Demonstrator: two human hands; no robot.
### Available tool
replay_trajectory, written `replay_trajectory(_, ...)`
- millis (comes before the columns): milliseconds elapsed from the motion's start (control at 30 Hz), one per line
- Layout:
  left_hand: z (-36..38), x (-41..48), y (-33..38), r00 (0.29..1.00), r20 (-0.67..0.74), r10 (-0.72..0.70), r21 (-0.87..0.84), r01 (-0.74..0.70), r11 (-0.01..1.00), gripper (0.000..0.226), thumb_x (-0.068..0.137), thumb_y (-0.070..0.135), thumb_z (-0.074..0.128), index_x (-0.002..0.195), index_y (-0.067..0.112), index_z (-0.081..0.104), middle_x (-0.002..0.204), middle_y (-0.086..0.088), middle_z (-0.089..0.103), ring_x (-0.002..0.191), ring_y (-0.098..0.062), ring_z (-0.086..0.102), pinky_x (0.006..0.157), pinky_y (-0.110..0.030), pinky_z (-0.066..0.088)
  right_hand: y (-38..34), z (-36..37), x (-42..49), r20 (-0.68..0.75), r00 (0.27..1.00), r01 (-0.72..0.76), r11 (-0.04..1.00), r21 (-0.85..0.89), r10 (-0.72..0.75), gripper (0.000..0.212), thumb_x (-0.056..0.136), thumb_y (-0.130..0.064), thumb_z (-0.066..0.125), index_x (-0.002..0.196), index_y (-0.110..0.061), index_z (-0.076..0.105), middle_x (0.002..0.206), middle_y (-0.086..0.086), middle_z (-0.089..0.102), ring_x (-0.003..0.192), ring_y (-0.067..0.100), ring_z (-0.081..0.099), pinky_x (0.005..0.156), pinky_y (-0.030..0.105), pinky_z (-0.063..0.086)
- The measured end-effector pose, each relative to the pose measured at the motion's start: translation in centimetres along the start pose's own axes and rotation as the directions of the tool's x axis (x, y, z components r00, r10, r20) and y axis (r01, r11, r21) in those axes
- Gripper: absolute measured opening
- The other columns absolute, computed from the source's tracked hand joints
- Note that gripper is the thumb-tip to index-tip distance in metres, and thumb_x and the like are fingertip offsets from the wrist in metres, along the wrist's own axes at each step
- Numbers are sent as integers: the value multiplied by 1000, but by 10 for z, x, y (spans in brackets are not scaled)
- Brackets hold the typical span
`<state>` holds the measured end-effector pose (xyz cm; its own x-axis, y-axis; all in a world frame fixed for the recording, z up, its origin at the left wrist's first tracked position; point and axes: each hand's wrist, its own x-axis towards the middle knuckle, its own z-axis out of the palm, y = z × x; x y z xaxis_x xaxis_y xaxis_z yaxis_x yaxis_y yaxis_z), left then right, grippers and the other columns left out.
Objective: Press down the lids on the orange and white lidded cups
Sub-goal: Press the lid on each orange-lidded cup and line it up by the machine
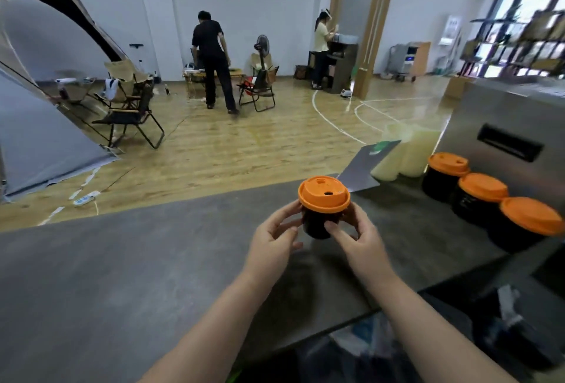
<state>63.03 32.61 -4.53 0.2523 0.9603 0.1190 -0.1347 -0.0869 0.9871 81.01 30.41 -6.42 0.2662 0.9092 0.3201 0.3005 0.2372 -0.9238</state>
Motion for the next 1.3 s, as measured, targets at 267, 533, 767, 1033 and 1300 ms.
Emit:
replay_trajectory(267, 138, 63, -20, 991, 124, -49, 6, 48, 999, 64, 94, -16, 39, 127, 36, 57, 115, 25, 66, 109, 9, 63, 85, -26, 58, 46, -116, 53, -205, 978, -59, 988, -143, 28, 62, 78, -24, 86, 132, -29, 55, 132, -7, 57, 115, -12, 54, 97, 14, 43)
replay_trajectory(533, 215, 119, -34, 988, 136, -68, 94, 55, 994, 64, 93, -12, 41, 141, 29, 52, 130, 12, 62, 107, 5, 61, 90, -33, 56, 76, -170, 98, -307, 949, -118, 985, -126, 74, 72, 82, -19, 83, 145, -22, 47, 142, -2, 59, 127, 12, 54, 98, 24, 41)
replay_trajectory(767, 238, 136, -60, 989, 125, -73, 47, 68, 997, 67, 92, -17, 37, 133, 34, 53, 124, 15, 64, 113, 0, 62, 92, -36, 58, 95, -177, 105, -344, 935, -156, 969, -190, 83, 64, 88, -25, 77, 145, -20, 49, 143, 0, 59, 133, 19, 52, 102, 24, 37)
replay_trajectory(1033, 234, 138, -74, 993, 115, -5, 100, -6, 995, 73, 88, -11, 42, 145, 36, 48, 142, 15, 55, 130, -5, 54, 101, -40, 54, 98, -173, 109, -318, 941, -197, 951, -239, 115, 62, 91, -33, 72, 147, -23, 47, 142, 0, 60, 132, 21, 54, 106, 35, 45)
replay_trajectory(1300, 216, 127, -58, 993, 43, -110, 76, 107, 991, 43, 95, -5, 44, 111, 27, 68, 116, 7, 69, 112, -11, 64, 79, -25, 59, 80, -173, 85, -469, 883, -95, 975, -198, -9, 20, 89, -20, 75, 102, -21, 60, 98, -4, 66, 91, 9, 64, 76, 12, 50)
